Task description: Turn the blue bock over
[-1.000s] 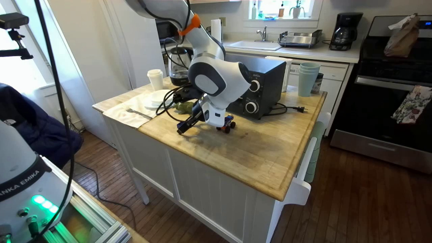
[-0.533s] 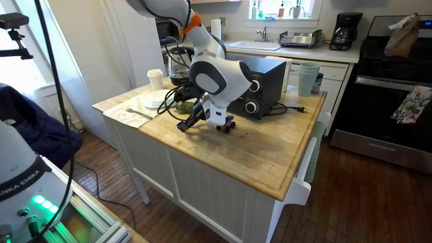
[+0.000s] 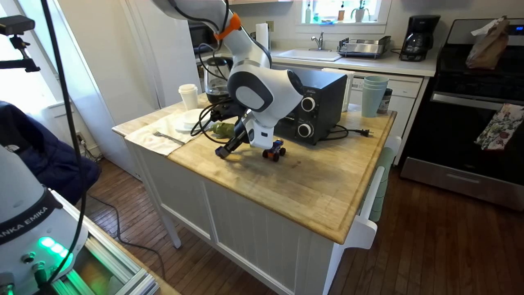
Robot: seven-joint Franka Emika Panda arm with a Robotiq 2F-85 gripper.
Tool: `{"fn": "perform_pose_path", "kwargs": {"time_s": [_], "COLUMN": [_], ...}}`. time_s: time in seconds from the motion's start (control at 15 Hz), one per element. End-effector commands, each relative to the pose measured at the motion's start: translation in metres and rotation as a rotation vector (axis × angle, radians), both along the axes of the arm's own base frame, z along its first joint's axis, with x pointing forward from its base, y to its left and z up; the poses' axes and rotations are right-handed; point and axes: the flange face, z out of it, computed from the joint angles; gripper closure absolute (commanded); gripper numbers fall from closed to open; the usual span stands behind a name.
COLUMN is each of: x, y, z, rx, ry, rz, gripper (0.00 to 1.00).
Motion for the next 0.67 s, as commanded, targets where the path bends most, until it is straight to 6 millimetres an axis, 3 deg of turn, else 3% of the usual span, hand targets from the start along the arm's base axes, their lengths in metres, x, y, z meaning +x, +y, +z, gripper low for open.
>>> {"fn": "perform_pose_path", "kwargs": {"time_s": [0.0,0.6], "x": [0.001,-0.006], "y": [0.013,0.041], "z": [0.02,0.059], "rx": [-0.091,-0.332], "ry": [-0.004,0.014], "rz": [0.002,0.055], "gripper": [0.88,0.88]}}
